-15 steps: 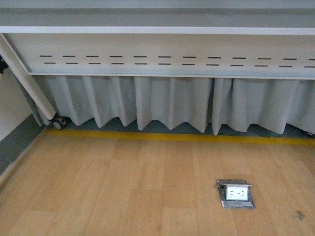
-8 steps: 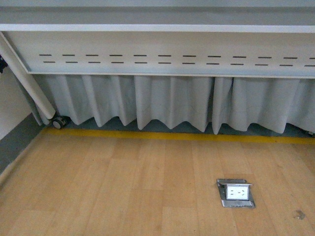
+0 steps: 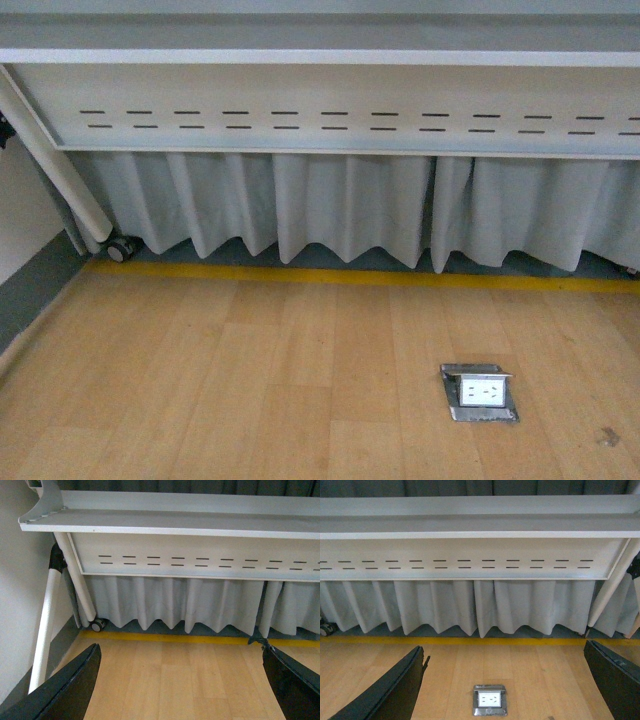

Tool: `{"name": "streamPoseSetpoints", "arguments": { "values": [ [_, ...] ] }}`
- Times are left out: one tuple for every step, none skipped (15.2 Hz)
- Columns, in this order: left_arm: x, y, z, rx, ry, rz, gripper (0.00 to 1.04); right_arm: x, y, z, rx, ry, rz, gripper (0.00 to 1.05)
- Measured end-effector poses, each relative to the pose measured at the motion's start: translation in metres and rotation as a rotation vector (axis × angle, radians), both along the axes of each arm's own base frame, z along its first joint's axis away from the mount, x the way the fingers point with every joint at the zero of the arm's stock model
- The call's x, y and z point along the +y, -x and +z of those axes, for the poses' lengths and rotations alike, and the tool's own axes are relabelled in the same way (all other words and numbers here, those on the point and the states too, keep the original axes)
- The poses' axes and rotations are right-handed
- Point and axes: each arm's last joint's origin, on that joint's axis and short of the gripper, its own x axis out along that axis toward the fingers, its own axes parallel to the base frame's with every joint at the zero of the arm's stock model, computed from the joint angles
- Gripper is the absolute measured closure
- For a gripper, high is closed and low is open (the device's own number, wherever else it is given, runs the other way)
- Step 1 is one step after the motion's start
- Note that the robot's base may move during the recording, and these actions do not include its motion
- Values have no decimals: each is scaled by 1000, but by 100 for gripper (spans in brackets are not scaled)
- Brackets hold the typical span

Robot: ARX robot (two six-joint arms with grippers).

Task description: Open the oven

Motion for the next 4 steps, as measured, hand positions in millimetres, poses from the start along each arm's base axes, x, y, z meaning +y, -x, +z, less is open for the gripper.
{"name": "streamPoseSetpoints", "arguments": {
  "values": [
    [0, 0, 0, 0, 0, 0, 7, 0, 0, 0, 0, 0, 0, 6],
    [0, 0, 0, 0, 0, 0, 7, 0, 0, 0, 0, 0, 0, 6],
    [0, 0, 0, 0, 0, 0, 7, 0, 0, 0, 0, 0, 0, 6],
    [0, 0, 0, 0, 0, 0, 7, 0, 0, 0, 0, 0, 0, 6]
  ]
}}
